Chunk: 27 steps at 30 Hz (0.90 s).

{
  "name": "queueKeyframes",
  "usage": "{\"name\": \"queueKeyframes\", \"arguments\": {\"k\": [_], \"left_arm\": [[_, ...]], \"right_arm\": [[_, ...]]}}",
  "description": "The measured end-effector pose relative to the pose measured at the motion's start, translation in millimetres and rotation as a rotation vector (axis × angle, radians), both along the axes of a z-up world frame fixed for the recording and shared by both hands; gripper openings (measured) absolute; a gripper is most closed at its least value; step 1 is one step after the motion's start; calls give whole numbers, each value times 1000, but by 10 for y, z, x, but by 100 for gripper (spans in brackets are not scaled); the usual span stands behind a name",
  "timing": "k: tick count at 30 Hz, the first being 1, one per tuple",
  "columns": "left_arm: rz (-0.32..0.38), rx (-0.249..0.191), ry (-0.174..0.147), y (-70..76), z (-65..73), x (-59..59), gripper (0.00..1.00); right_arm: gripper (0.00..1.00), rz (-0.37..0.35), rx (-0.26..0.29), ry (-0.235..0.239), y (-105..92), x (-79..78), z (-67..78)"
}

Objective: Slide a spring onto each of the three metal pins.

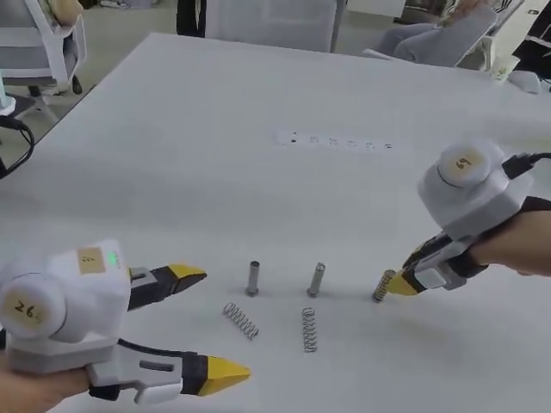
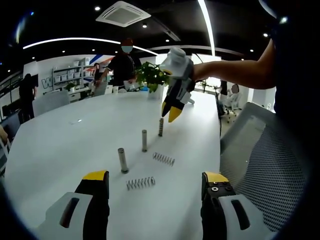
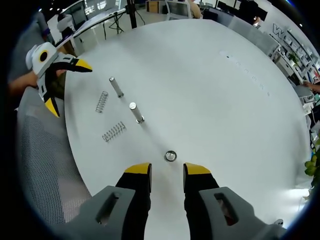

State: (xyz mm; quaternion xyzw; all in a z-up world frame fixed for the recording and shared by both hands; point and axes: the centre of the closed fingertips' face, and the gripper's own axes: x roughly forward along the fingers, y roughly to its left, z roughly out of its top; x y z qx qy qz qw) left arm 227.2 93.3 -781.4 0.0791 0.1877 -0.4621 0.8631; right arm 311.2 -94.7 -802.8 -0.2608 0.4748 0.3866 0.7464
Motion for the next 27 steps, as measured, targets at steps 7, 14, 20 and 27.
{"name": "queueKeyframes", "arguments": {"k": [7,14,20,27], "left_arm": [[-7,0,-3,-26,10,9,72],[-7,-2,-4,-23,11,14,72],[-4,-3,-6,-11,8,22,72],[-5,-6,-8,-21,1,30,71]], "right_arm": [[23,-17,15,20,-12,-126,-33],[23,-24,56,49,117,-257,-76],[23,-10,70,61,219,-323,-116],[23,5,118,92,443,-463,-168]]}}
